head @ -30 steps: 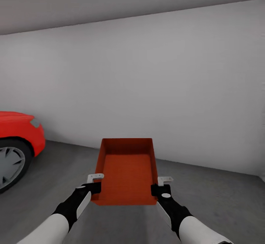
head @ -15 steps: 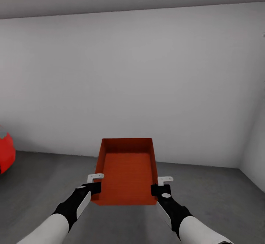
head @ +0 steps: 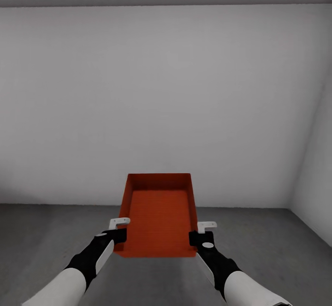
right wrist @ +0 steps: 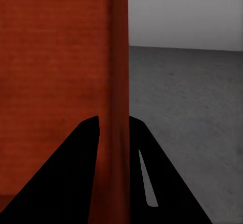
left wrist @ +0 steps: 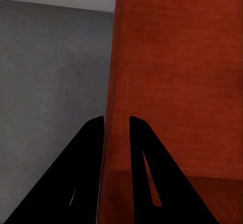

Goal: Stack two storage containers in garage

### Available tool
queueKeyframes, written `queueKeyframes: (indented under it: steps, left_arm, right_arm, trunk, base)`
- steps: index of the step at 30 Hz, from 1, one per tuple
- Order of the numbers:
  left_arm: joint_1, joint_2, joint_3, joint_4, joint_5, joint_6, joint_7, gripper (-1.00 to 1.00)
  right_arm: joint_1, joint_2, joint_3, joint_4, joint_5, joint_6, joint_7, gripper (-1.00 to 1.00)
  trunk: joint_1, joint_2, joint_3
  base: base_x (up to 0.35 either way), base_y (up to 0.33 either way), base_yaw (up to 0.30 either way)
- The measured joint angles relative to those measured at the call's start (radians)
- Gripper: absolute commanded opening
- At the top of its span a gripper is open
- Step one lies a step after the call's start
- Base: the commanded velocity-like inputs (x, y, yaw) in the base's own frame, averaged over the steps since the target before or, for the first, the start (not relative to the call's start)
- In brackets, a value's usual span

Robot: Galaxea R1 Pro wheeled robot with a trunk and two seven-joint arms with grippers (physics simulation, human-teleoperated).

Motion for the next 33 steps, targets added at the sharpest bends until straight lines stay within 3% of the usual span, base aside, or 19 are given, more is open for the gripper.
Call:
queueKeyframes:
  steps: [12,33]
  left_arm:
    - [0.0,0.0,-0.001,-0.001,0.0,0.0,0.0,-1.0]
    - [0.0,0.0,0.0,-0.002,-0.002,0.009,0.002,-1.0]
  right_arm:
    - [0.0,0.0,0.0,0.0,0.0,-0.001,0.0,-1.0]
    - [0.0,0.0,-0.002,0.002,-0.002,0.004,0.002,-1.0]
  trunk:
    - [0.0,0.0,0.0]
    - [0.001,0.0,-0.019]
  base:
    - [0.3,0.18,-0.001]
    - [0.016,0.01,-0.034]
